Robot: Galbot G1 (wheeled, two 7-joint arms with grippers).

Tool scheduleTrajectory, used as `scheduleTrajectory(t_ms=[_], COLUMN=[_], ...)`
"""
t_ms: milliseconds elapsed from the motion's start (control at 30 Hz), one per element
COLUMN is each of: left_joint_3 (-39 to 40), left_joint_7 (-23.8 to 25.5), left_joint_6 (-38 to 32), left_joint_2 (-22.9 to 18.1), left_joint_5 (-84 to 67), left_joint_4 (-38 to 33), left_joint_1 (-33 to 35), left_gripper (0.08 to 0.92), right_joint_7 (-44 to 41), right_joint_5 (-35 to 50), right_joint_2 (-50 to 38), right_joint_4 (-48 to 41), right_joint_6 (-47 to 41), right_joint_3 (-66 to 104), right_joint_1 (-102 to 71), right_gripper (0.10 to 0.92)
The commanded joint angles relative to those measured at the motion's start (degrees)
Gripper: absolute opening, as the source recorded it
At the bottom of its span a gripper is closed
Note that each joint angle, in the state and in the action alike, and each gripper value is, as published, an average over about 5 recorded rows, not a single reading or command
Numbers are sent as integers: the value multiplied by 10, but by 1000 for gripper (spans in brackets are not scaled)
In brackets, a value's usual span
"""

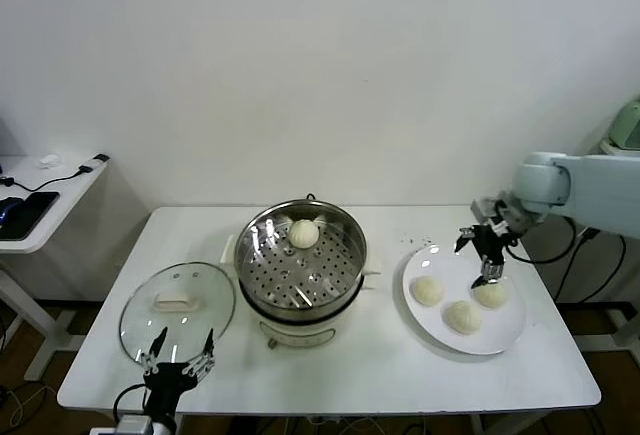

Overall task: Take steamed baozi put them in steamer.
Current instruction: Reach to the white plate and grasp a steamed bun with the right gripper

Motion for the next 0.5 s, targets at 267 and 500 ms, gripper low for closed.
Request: scheduleTrajectory(t_ms=[267, 500], left_joint_3=[-3, -3], left_joint_7=[0, 1], left_joint_6=[0, 0], left_joint_2=[-3, 0], left_joint_5=[3, 2], left_joint_4=[2, 2], left_joint_1=[6, 5], left_gripper=[823, 823], right_joint_7=[27, 37], right_joint_5=[-22, -40], right_joint_2=[56, 69], right_joint_4=[-119, -144], right_joint_6=[-69, -70], right_joint_3=[171, 188], right_joint_1=[-222, -237], right_gripper=[823, 823])
